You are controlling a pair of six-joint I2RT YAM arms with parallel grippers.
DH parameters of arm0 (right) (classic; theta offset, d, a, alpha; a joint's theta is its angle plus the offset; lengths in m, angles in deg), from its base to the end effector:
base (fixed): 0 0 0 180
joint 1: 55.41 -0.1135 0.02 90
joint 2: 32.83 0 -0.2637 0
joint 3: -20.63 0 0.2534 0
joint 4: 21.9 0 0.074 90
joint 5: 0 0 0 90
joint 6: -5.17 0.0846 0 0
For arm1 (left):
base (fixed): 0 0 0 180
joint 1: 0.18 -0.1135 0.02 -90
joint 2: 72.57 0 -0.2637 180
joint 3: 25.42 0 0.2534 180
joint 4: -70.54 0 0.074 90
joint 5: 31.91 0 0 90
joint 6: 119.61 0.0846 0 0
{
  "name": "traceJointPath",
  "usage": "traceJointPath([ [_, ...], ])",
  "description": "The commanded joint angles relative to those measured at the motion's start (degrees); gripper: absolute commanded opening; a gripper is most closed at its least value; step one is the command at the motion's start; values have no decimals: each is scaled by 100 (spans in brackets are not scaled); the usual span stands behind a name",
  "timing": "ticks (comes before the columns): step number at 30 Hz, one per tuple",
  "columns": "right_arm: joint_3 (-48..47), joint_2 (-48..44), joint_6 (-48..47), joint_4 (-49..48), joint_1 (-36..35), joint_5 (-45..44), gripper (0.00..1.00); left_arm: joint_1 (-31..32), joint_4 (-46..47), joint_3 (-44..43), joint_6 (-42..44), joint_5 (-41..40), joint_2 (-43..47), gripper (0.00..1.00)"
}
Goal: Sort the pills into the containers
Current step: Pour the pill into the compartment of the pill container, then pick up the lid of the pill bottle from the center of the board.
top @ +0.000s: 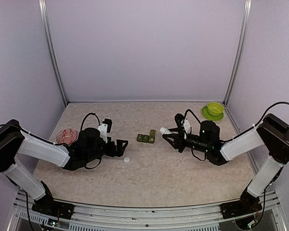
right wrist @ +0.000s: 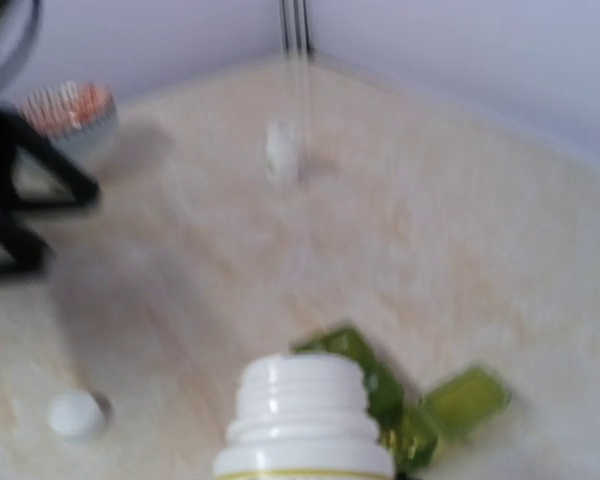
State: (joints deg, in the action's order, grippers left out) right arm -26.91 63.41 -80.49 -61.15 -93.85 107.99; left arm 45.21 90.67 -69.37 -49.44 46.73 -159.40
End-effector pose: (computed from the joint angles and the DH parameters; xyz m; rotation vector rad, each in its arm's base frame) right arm 0.2722 0.2494 0.1599 -0.7514 1.6345 0.8138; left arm 0.2477 -0.2274 0.1437 0.3128 1.9762 -0.5482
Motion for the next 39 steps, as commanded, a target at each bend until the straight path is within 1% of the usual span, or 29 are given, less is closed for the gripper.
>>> traceJointPath([
  [1,438,-863,-97,-1100,-1,-42,24,-39,-72,-209,76,156,-165,99],
  [3,617,-1392,-198,-1103,-46,-135,24,-34,-191,-313,44,257,-227,99],
  [8,1423,-3365,-369,-1362,-190,-617,22,-18,-825,-737,41,452,-317,99],
  [10,1695,-3827,-366,-1548,-216,-929,20,5,-1067,-887,44,480,-325,99],
  [11,1698,-3922,-372,-1474,-223,-943,20,20,-1231,-978,29,477,-333,99],
  [12,1632,-4048,-372,-1095,-259,-861,21,37,-1494,-1124,12,471,-354,99],
  [14,1569,-4148,-461,-825,-403,-801,23,91,-1887,-1300,-34,462,-378,99],
  [15,1615,-4157,-509,-850,-446,-905,23,131,-2037,-1347,-61,447,-372,99],
  [17,1679,-4156,-530,-778,-463,-1047,24,226,-2312,-1388,-97,416,-330,99],
  [23,1690,-4222,-528,-580,-463,-1117,24,543,-3322,-1487,-86,231,-87,98],
  [29,1697,-4170,-533,-505,-463,-1089,24,673,-3926,-1579,-101,-115,-125,94],
  [32,1699,-4109,-505,-515,-463,-1052,25,690,-3967,-1665,-99,-148,-279,90],
  [39,1671,-4140,-517,-367,-463,-1076,27,765,-3984,-1880,-13,-198,-707,73],
])
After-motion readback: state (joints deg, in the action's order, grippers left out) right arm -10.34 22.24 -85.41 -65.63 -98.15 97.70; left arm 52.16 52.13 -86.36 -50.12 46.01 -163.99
